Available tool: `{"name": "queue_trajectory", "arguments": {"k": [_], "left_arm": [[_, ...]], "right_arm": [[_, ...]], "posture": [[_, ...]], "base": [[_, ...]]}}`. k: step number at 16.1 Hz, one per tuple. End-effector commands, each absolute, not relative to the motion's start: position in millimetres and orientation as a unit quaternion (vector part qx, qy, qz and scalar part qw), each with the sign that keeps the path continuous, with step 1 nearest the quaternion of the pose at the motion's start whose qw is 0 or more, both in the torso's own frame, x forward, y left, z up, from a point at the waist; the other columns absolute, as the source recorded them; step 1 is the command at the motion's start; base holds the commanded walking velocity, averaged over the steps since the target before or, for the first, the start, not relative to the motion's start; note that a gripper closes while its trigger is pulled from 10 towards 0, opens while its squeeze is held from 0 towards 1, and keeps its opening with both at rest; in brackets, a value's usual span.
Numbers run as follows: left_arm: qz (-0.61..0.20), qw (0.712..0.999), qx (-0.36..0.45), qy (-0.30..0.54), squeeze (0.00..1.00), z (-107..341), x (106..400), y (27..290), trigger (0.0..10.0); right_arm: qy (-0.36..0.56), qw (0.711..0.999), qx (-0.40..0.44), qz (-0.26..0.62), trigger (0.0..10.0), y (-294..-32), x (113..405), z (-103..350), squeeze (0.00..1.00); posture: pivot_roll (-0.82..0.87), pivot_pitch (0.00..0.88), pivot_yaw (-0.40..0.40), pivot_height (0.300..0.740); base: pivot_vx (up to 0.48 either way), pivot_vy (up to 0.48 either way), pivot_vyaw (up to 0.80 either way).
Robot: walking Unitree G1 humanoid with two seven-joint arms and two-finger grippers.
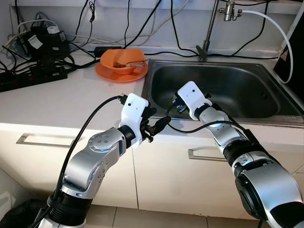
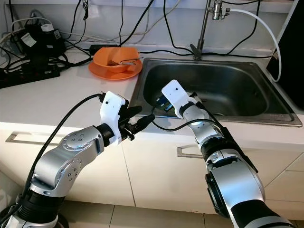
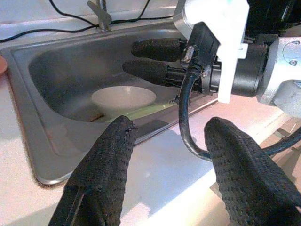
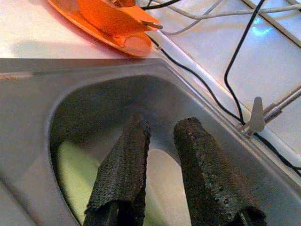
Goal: Kitchen organization
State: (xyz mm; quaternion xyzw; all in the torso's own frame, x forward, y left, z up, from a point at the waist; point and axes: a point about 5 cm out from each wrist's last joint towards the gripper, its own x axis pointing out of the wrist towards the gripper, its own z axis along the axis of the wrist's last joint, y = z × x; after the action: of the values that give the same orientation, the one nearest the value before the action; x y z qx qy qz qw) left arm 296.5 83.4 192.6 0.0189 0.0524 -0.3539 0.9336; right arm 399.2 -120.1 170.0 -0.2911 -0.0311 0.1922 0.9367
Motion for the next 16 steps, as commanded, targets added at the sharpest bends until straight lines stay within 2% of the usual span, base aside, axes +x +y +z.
{"name": "queue_trajectory", "arguments": {"k": [1,5,7,11,14,16], "left_arm": [[-0.357,0.932,0.022,0.056,0.0,192,294,83,10.0],[-0.356,0.933,0.023,0.056,0.0,192,295,83,10.0],[-0.35,0.935,0.024,0.054,0.0,192,296,85,10.0],[-0.277,0.96,0.009,0.034,0.0,196,311,97,10.0],[-0.218,0.976,0.014,-0.005,0.0,202,317,105,10.0],[-0.181,0.983,0.02,-0.033,0.0,208,324,111,10.0]], "right_arm": [[-0.033,0.933,-0.296,0.203,10.0,-117,399,170,0.0],[-0.044,0.936,-0.286,0.201,10.0,-117,399,172,0.0],[-0.078,0.947,-0.244,0.196,10.0,-114,400,185,0.0],[-0.149,0.973,-0.051,0.167,10.0,-114,402,221,0.0],[-0.188,0.97,0.089,0.128,10.0,-124,398,241,0.0],[-0.193,0.966,0.119,0.122,10.0,-130,393,239,0.0]], "posture": [[0.09,0.0,-0.017,0.74],[0.09,0.0,-0.016,0.74],[0.09,0.0,-0.016,0.74],[0.07,0.0,-0.008,0.74],[0.05,0.0,0.0,0.74],[0.04,0.0,0.004,0.74]], "base": [[0.0,0.0,0.0],[0.0,0.0,0.0],[0.0,0.0,0.0],[0.0,0.0,0.0],[0.0,0.0,0.0],[0.0,0.0,0.0]]}}
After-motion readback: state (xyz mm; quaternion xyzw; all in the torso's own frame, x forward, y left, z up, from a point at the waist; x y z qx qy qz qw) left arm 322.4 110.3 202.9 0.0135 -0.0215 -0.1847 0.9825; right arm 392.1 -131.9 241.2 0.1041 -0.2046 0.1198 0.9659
